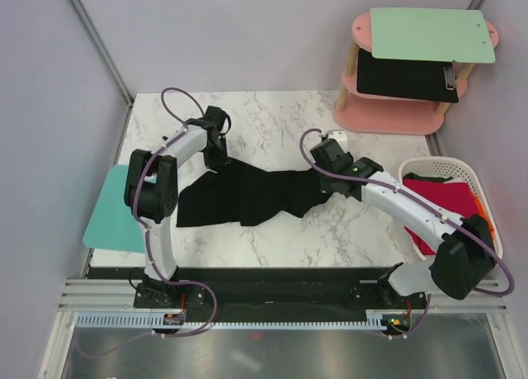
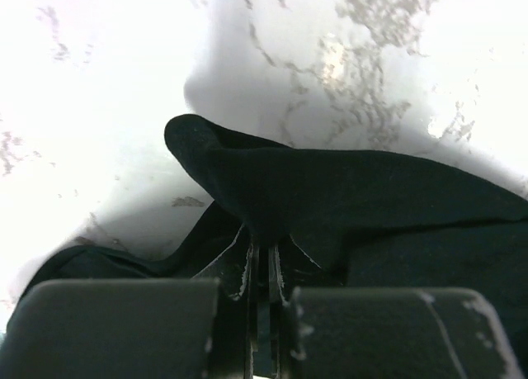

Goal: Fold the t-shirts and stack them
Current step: Flatten out the tshirt

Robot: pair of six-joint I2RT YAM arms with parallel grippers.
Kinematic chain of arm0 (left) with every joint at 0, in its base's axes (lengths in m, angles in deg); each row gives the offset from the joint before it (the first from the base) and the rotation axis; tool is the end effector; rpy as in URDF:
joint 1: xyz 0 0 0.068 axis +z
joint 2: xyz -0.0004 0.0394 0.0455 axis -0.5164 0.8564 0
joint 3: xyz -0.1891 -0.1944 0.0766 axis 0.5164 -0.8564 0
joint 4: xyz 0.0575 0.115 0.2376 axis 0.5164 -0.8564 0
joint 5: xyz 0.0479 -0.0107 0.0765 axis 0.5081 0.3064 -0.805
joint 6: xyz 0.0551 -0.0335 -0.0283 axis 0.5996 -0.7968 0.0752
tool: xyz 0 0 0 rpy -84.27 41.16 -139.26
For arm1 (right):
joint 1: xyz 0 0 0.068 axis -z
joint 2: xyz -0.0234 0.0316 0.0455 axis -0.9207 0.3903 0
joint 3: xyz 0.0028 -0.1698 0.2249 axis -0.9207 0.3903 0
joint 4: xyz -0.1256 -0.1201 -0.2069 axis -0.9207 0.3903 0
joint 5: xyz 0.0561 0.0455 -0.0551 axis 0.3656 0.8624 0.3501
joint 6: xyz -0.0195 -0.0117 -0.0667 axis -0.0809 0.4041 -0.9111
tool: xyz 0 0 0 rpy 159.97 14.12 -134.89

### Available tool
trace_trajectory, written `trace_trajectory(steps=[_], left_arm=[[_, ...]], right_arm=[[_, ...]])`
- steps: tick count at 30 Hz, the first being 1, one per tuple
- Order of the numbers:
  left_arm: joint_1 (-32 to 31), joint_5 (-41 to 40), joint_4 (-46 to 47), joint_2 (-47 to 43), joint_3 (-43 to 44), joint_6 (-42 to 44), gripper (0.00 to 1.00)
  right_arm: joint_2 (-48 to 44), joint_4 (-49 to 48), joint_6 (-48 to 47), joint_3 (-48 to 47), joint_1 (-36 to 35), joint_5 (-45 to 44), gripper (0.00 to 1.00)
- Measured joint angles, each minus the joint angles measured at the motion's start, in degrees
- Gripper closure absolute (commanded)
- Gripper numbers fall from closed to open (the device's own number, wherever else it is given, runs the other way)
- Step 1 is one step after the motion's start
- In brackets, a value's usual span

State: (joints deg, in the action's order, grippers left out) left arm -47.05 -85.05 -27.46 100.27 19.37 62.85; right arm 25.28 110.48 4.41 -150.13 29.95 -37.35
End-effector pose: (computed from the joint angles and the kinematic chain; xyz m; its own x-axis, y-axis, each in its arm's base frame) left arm 0.4185 -0.1173 0.1632 -0.9460 -0.1190 -0.3015 -0.0993 0.9918 -0.0802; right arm 0.2606 0.1675 0.2665 -0.7491 -0.0591 -0.6598 -0.0387 0.9982 -0.0455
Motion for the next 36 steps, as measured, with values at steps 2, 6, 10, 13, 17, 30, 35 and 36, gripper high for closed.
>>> trace_trajectory(steps=[2, 6, 10, 13, 17, 30, 35, 36], left_arm=[[0.8, 0.0, 0.0, 0.0, 0.3, 0.0, 0.98], [2.1, 0.4, 0.0, 0.0, 0.9, 0.0, 0.98], [2.9, 1.2, 0.0, 0.0, 1.0, 0.0, 0.74], [3.1, 1.6, 0.0, 0.0, 1.0, 0.4, 0.00], [3.1, 2.8, 0.2, -0.8, 0.5, 0.3, 0.00], [1.2, 7.1, 3.0, -20.4, -13.7, 0.3, 0.02], [1.2, 6.8, 3.1, -22.3, -19.6, 0.3, 0.06], [1.2, 6.5, 3.0, -22.3, -20.5, 0.2, 0.07]], right_arm=[[-2.5, 1.6, 2.9, 4.4, 1.7, 0.9, 1.00], [-7.4, 5.5, 9.6, 14.2, 3.7, 5.9, 1.00], [-13.8, 10.2, 14.7, 20.3, 3.5, 10.3, 0.92], [-20.3, 13.6, 16.8, 21.0, 3.5, 12.2, 0.53], [-28.8, 16.5, 16.8, 19.0, 3.5, 13.4, 0.03], [-10.9, 5.8, 7.3, 10.2, 0.3, 15.1, 0.04], [3.8, 0.1, 2.5, -1.9, -6.5, 14.0, 0.09], [6.8, -1.3, 1.6, -4.7, -8.0, 13.6, 0.10]])
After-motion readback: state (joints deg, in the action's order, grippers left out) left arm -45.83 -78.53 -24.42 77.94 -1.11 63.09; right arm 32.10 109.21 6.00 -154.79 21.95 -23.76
